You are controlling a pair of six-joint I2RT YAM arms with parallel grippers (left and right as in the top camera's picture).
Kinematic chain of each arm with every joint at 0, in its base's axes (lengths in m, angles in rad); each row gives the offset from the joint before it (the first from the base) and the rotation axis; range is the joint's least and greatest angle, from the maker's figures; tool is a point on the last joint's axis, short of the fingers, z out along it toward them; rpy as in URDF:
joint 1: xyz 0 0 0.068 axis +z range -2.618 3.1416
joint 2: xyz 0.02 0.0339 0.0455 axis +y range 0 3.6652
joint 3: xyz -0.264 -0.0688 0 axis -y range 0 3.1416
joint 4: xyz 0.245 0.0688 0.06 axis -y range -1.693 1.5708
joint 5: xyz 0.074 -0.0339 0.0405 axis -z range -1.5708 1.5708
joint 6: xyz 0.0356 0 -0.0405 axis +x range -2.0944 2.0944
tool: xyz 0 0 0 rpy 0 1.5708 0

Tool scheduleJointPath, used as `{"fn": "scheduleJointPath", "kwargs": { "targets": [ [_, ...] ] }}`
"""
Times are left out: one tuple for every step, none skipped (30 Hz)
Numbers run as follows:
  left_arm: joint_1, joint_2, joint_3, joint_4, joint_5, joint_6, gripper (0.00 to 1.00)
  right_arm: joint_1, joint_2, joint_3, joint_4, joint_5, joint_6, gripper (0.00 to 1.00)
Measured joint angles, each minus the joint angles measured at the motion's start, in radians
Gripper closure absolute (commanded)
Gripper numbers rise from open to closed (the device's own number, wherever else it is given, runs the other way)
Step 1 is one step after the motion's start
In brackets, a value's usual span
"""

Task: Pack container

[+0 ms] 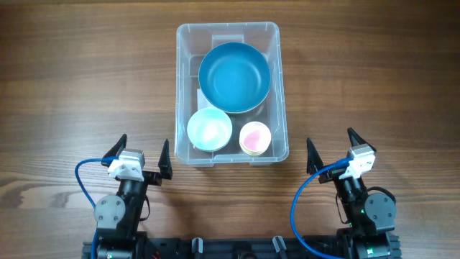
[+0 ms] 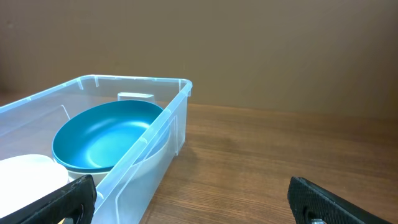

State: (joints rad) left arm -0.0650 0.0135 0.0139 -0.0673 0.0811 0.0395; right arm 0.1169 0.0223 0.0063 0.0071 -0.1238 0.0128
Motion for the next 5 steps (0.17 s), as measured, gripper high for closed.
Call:
{"fn": "scheduleJointPath", "kwargs": {
  "targets": [
    [0.0,0.0,0.0,0.0,0.0,0.0,0.0,0.0,0.0,0.0,0.0,0.0,0.0,0.0],
    [0.0,0.0,0.0,0.0,0.0,0.0,0.0,0.0,0.0,0.0,0.0,0.0,0.0,0.0],
    [0.0,0.0,0.0,0.0,0.0,0.0,0.0,0.0,0.0,0.0,0.0,0.0,0.0,0.0],
    [0.0,0.0,0.0,0.0,0.0,0.0,0.0,0.0,0.0,0.0,0.0,0.0,0.0,0.0],
    [0.0,0.0,0.0,0.0,0.0,0.0,0.0,0.0,0.0,0.0,0.0,0.0,0.0,0.0]
  ]
}}
